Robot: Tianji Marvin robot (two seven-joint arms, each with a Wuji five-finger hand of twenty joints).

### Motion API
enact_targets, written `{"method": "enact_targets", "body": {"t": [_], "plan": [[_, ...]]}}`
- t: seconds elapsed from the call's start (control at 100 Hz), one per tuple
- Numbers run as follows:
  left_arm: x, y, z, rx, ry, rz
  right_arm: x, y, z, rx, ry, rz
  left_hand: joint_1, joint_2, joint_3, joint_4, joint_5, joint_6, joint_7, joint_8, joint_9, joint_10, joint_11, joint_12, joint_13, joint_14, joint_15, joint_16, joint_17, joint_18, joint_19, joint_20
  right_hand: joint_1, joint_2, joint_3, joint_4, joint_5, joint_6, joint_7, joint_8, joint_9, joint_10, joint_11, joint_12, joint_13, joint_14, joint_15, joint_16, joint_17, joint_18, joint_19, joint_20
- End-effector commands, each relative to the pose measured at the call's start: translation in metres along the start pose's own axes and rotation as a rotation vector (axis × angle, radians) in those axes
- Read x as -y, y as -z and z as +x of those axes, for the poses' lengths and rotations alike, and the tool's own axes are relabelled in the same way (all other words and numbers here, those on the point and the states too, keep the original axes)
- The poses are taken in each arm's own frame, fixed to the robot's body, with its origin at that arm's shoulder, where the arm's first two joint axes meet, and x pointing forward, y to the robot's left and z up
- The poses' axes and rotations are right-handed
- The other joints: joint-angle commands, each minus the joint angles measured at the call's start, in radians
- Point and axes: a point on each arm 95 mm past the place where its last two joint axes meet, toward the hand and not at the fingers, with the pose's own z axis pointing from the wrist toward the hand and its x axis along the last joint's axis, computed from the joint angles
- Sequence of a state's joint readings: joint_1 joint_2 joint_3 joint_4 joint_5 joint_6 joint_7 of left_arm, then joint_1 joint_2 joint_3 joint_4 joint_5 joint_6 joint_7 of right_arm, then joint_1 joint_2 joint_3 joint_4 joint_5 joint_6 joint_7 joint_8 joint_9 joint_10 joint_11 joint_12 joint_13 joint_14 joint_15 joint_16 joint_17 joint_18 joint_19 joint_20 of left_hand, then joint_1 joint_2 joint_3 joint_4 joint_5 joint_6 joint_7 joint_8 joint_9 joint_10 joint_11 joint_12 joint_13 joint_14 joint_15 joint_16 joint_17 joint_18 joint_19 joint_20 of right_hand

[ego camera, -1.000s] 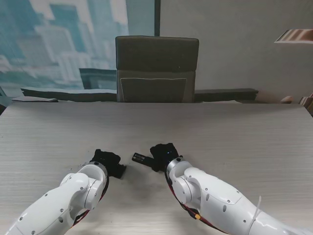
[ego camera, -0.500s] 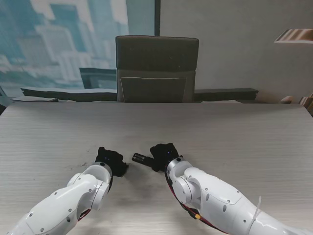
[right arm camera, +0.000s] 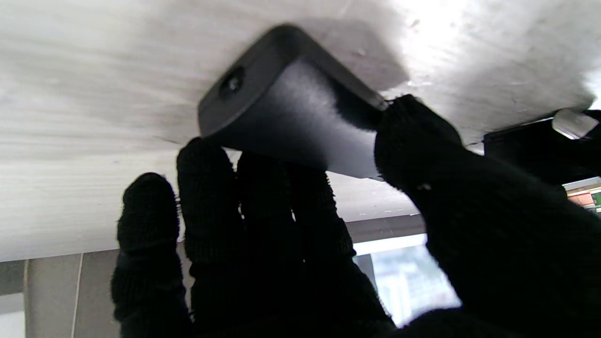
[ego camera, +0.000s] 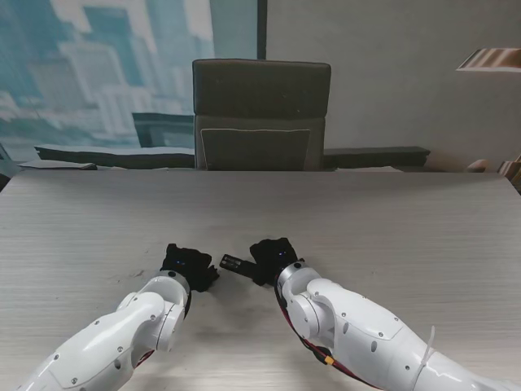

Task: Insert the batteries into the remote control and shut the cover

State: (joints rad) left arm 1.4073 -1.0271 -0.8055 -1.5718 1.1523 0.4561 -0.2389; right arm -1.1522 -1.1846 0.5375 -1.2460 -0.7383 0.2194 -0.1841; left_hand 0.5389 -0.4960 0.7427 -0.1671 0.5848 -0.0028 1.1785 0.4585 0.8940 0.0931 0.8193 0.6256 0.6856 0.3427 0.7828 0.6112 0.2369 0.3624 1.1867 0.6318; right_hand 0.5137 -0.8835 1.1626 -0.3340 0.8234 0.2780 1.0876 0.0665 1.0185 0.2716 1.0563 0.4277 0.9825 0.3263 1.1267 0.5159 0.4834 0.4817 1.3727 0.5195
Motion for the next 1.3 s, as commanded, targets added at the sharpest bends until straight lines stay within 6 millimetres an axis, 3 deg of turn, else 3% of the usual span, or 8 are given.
{"method": "enact_targets", "body": {"t": [0.0,0.23,0.42,0.85,1.03,1.29], "plan": [[-0.036,0.002,-0.003,0.02,-0.013,-0.09,0.029,0.01,-0.007,0.017,-0.001,0.086,0.227,-0.089,0.049,0.076,0.018,-0.016,0.017,-0.012,0.029,-0.024,-0.041,-0.004,0.023,-0.008,0.012,-0.003,0.01,-0.005,0.04,0.02,0.058,0.045,0.08,0.041,0.145,-0.199,0.055,0.039,0.001,-0.006,0.013,0.01,-0.012,0.014,-0.004,-0.002,-0.012,0.044,-0.007,-0.004],[-0.031,-0.001,-0.003,0.021,0.024,-0.05,0.029,0.011,-0.008,0.018,0.0,0.084,0.272,-0.114,0.096,0.068,0.083,0.016,-0.08,-0.064,0.104,0.001,-0.174,-0.044,0.069,-0.004,-0.008,-0.039,0.039,0.004,0.046,0.02,0.055,0.049,0.078,0.042,0.142,-0.197,0.054,0.038,0.0,-0.007,0.013,0.015,-0.011,0.014,-0.004,-0.002,-0.012,0.044,-0.007,-0.005],[-0.018,-0.005,-0.013,0.023,0.056,0.012,0.028,0.011,-0.009,0.011,0.005,0.081,0.303,-0.121,0.123,0.058,0.094,0.025,-0.099,-0.065,0.131,0.004,-0.235,-0.012,0.067,-0.006,-0.009,-0.042,0.039,0.007,0.035,0.014,0.065,0.044,0.081,0.043,0.143,-0.198,0.054,0.039,0.0,-0.006,0.009,0.015,-0.011,0.012,-0.004,-0.002,-0.012,0.044,-0.007,-0.005],[0.026,-0.025,-0.038,-0.06,0.068,0.291,0.032,0.006,-0.008,-0.053,0.024,0.12,0.315,-0.106,0.131,0.032,0.071,-0.008,-0.092,-0.053,0.109,-0.02,-0.229,0.025,0.047,-0.029,-0.013,-0.038,0.013,-0.007,0.004,-0.001,0.074,0.035,0.094,0.035,0.135,-0.214,0.057,0.04,-0.003,-0.021,0.011,-0.007,-0.022,-0.001,-0.011,-0.004,-0.018,0.035,-0.013,-0.008],[0.033,-0.039,-0.026,-0.125,0.092,0.294,0.031,0.004,-0.007,-0.067,0.027,0.124,0.316,-0.092,0.123,0.023,0.062,-0.008,-0.093,-0.053,0.098,-0.021,-0.22,0.03,0.035,-0.026,0.0,-0.027,0.007,-0.015,0.02,0.006,0.075,0.034,0.095,0.036,0.132,-0.217,0.06,0.039,-0.004,-0.024,0.014,-0.011,-0.026,-0.006,-0.014,-0.004,-0.02,0.032,-0.014,-0.009],[0.029,-0.07,0.0,-0.192,0.131,0.276,0.031,0.001,-0.005,-0.09,0.033,0.143,0.325,-0.08,0.112,0.017,0.048,-0.012,-0.095,-0.05,0.083,-0.022,-0.221,0.029,0.025,-0.031,-0.006,-0.026,-0.003,-0.018,0.008,0.0,0.08,0.014,0.104,0.03,0.132,-0.223,0.066,0.036,-0.002,-0.03,0.016,-0.019,-0.027,-0.011,-0.016,-0.004,-0.018,0.023,-0.006,-0.007]]}}
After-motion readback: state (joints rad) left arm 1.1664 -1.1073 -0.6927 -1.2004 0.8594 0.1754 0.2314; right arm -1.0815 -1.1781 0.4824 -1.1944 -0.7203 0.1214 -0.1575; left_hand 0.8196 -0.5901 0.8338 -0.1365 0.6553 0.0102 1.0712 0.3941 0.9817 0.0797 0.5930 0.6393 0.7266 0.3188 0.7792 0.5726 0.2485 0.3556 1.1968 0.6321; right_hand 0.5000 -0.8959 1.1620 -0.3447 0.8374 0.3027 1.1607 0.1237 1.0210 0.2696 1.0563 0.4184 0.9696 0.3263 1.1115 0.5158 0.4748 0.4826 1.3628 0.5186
